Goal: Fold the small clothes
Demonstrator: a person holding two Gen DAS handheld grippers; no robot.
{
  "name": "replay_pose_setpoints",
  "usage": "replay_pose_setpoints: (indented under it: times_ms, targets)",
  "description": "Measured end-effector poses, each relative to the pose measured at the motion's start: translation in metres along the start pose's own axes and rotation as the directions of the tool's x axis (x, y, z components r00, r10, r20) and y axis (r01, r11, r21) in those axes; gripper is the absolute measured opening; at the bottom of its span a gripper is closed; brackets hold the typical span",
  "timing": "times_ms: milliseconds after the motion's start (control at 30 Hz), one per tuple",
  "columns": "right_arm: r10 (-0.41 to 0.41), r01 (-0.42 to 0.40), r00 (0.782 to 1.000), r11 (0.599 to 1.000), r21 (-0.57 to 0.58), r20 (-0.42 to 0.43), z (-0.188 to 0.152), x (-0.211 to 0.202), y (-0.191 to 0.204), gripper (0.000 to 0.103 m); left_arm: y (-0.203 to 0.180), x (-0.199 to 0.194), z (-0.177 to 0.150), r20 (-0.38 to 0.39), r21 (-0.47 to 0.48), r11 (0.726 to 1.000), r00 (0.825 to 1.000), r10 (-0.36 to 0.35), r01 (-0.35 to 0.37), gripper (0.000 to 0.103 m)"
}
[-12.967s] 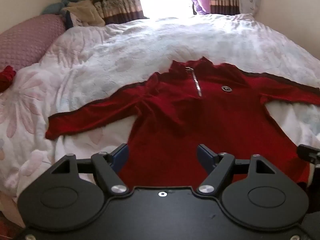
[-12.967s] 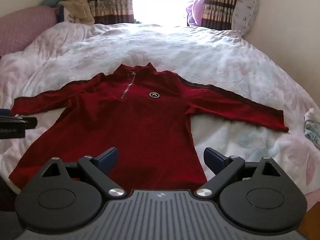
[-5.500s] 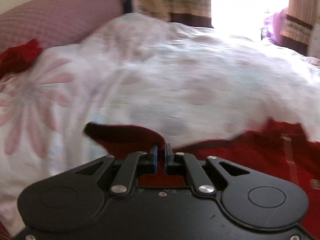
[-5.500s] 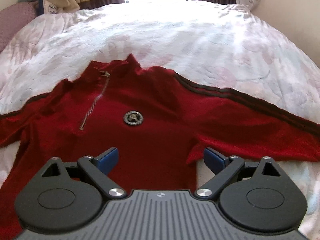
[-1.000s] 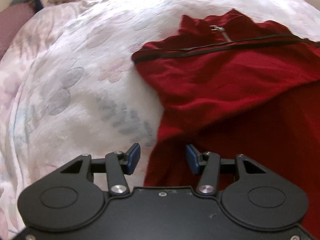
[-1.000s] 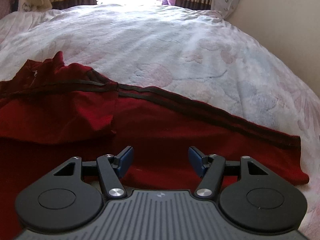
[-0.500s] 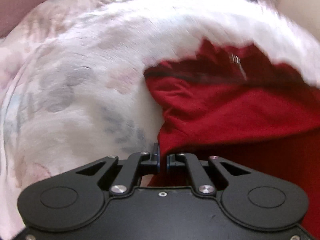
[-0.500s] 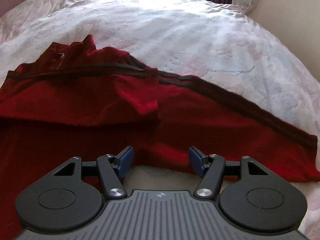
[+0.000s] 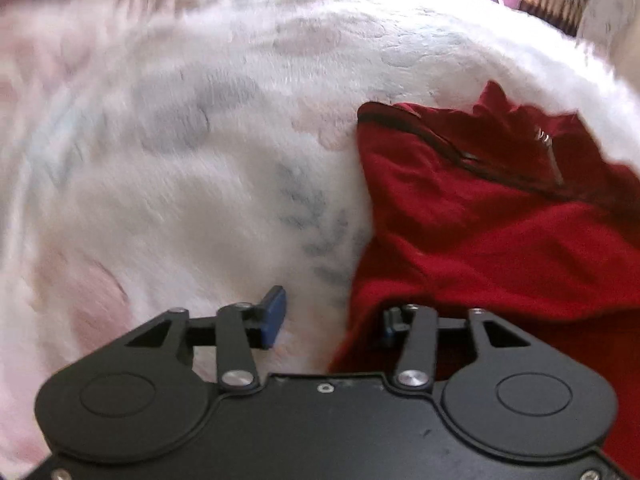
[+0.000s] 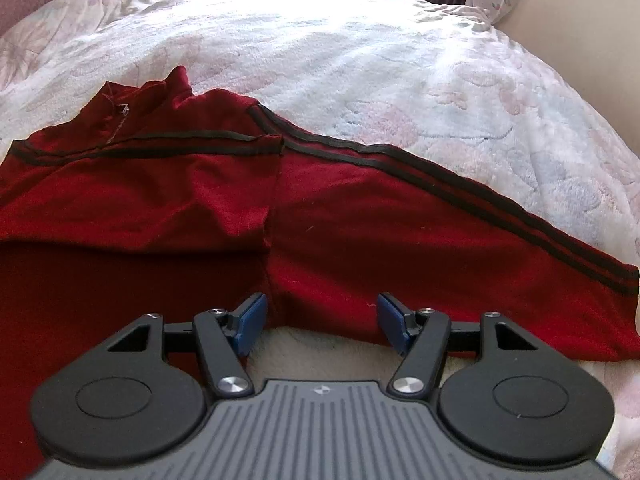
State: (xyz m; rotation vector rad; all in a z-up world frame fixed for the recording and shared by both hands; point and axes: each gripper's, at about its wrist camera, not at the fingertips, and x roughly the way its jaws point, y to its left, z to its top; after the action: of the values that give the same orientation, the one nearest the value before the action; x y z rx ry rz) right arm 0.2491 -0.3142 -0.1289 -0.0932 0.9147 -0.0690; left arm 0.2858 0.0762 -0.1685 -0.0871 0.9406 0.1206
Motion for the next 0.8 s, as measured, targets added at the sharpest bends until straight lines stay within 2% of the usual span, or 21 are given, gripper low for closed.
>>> replay_pose_setpoints:
  times_ms: [100, 200, 267, 333, 367, 400, 433, 467, 533, 567, 600, 667, 767, 800]
  targets:
    - [-0.002, 0.002, 1.000, 1.000, -0.002, -0.001, 0.000, 0.000, 0.001, 0.074, -0.011, -0.005, 0.004, 0.009, 0.059, 0.998, 1.000, 0.007, -0.007, 0.047]
    - [-0.001, 0.001, 1.000, 1.000, -0.002, -0.002, 0.000, 0.001, 0.001, 0.074, -0.022, -0.006, 0.010, 0.027, 0.109, 0.994, 0.999, -0.022, 0.019, 0.048]
    - [0.001, -0.001, 1.000, 1.000, 0.000, -0.004, 0.000, 0.001, 0.001, 0.074, -0.033, -0.002, 0.011, 0.032, 0.183, 0.983, 0.999, -0.022, 0.016, 0.047]
    - [0.000, 0.000, 1.000, 1.000, 0.000, -0.005, -0.001, 0.002, 0.000, 0.074, -0.038, 0.002, 0.010, 0.053, 0.215, 0.976, 0.998, 0.013, -0.024, 0.037]
    - [0.001, -0.001, 1.000, 1.000, 0.000, -0.006, -0.001, 0.002, 0.000, 0.075, -0.032, 0.002, 0.010, 0.053, 0.188, 0.982, 0.998, 0.019, -0.029, 0.020]
    - [0.002, -0.002, 1.000, 1.000, 0.000, -0.007, -0.001, 0.002, 0.000, 0.075, -0.020, 0.002, 0.012, 0.032, 0.122, 0.992, 0.999, -0.018, 0.014, 0.011]
    - [0.002, -0.002, 1.000, 1.000, 0.000, -0.006, -0.001, 0.002, 0.000, 0.075, -0.007, 0.001, 0.014, 0.019, 0.024, 0.998, 0.998, -0.061, 0.060, 0.011]
    - [0.003, -0.003, 1.000, 1.000, 0.001, -0.006, -0.001, 0.002, 0.000, 0.075, 0.008, 0.002, 0.015, 0.014, -0.071, 0.995, 0.997, -0.074, 0.075, 0.011]
    - [0.005, -0.005, 1.000, 1.000, 0.006, -0.006, -0.002, 0.003, -0.001, 0.075, 0.025, 0.007, 0.010, -0.002, -0.147, 0.987, 0.997, -0.072, 0.071, 0.011]
    - [0.005, -0.005, 1.000, 1.000, 0.009, -0.007, -0.002, 0.003, -0.001, 0.075, 0.029, 0.014, 0.005, -0.026, -0.161, 0.983, 0.995, -0.094, 0.089, 0.012]
    - [0.006, -0.006, 1.000, 1.000, 0.010, -0.007, -0.002, 0.003, -0.002, 0.075, 0.030, 0.020, 0.001, -0.047, -0.160, 0.982, 0.993, -0.105, 0.096, 0.014]
    - [0.010, -0.010, 1.000, 1.000, 0.015, -0.008, -0.002, 0.003, -0.003, 0.075, 0.025, 0.016, -0.004, -0.041, -0.109, 0.989, 0.994, -0.103, 0.098, 0.018]
    - [0.011, -0.011, 1.000, 1.000, 0.021, -0.010, -0.002, 0.004, -0.004, 0.075, 0.013, 0.003, -0.001, -0.058, -0.026, 0.997, 0.995, -0.078, 0.077, 0.051]
    - [0.010, -0.010, 1.000, 1.000, 0.023, -0.009, -0.002, 0.003, -0.005, 0.075, 0.009, -0.003, 0.000, -0.066, 0.005, 0.997, 0.995, -0.075, 0.075, 0.051]
